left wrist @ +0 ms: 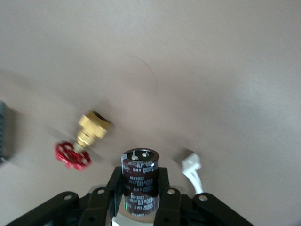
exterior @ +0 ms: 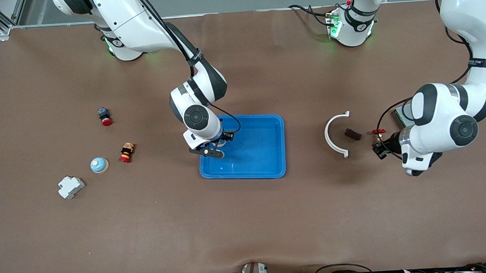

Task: Place electrolytic capacitor and blue bell in tray
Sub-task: 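Release the dome in the tray while the left gripper lifts the capacitor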

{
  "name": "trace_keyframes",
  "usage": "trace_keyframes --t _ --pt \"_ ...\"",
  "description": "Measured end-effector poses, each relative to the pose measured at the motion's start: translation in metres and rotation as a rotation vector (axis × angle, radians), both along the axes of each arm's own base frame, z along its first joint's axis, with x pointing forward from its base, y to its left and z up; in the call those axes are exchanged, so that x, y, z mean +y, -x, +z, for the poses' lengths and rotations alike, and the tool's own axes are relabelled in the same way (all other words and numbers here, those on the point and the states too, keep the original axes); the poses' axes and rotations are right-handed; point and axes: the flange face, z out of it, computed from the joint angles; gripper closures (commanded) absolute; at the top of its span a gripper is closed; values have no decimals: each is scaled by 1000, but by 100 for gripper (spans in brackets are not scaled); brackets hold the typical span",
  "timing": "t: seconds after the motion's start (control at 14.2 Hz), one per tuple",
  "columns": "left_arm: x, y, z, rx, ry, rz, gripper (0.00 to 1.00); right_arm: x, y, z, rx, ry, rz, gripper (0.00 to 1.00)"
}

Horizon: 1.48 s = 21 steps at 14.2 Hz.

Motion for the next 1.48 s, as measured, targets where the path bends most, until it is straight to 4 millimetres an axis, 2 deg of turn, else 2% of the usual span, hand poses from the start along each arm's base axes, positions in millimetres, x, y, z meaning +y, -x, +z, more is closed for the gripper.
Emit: trace_keyframes --t 0.14,0.21,0.42,0.49,0.56,0.7,0.99,1.2,1.34,1.48 --pt "-28 3 5 3 4 44 100 1 0 -3 -5 -2 -1 81" --pt "-38 4 7 5 5 56 100 2 1 -5 -6 -2 1 75" --pt "-57 7 9 6 9 63 100 5 3 -5 -8 -3 8 32" --pt "-62 8 10 7 8 70 100 6 3 -5 -9 -4 8 6" --pt "-69 9 10 10 3 93 100 6 3 -5 -9 -4 8 0" --pt "-91 13 11 17 -11 138 100 7 3 -4 -11 -5 11 0" --pt "-154 27 15 18 -30 172 100 19 8 1 -19 -12 29 0" --pt "-187 28 18 12 -28 206 100 20 6 8 -16 -13 32 0" --pt "-212 28 15 20 -29 264 100 16 2 31 8 -4 51 0" --pt "-239 30 8 35 -30 316 100 0 -6 70 34 -4 93 0"
